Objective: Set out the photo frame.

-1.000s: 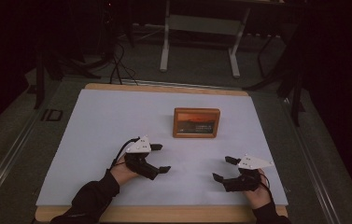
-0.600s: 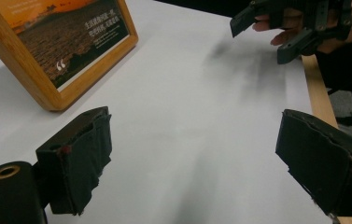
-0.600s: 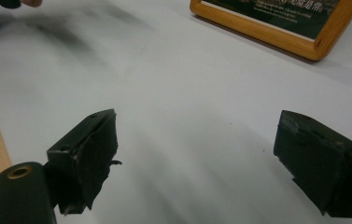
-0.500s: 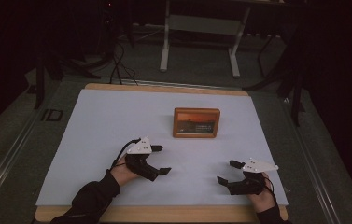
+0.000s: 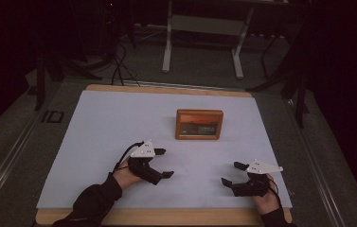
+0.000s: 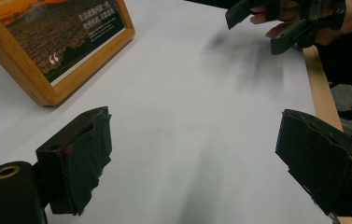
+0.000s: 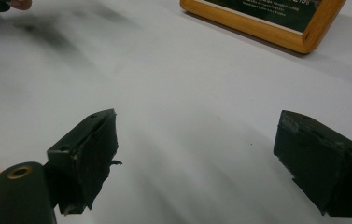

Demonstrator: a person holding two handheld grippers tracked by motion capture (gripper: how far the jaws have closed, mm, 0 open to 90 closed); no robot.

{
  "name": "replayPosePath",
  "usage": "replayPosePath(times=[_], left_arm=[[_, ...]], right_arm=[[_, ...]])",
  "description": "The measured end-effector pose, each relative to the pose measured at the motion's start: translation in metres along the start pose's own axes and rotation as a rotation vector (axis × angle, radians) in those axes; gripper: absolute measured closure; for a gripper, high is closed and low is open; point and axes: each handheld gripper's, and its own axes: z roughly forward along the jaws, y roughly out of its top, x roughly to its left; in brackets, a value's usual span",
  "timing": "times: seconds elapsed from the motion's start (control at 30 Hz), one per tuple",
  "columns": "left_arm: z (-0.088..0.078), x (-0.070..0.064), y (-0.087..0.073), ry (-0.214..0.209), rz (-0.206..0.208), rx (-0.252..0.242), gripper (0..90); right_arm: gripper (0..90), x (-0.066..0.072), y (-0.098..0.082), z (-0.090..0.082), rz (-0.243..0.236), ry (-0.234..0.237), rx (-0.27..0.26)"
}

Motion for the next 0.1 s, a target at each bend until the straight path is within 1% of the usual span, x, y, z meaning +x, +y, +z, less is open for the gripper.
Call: replayPosePath(times=[0.1], left_arm=[[-0.0004, 0.0004, 0.0001, 0.001, 0.001, -0.001, 11.1]], right_arm=[[13.2, 0.0003, -0.0002, 0.0003, 0.0, 0.002, 0.0]])
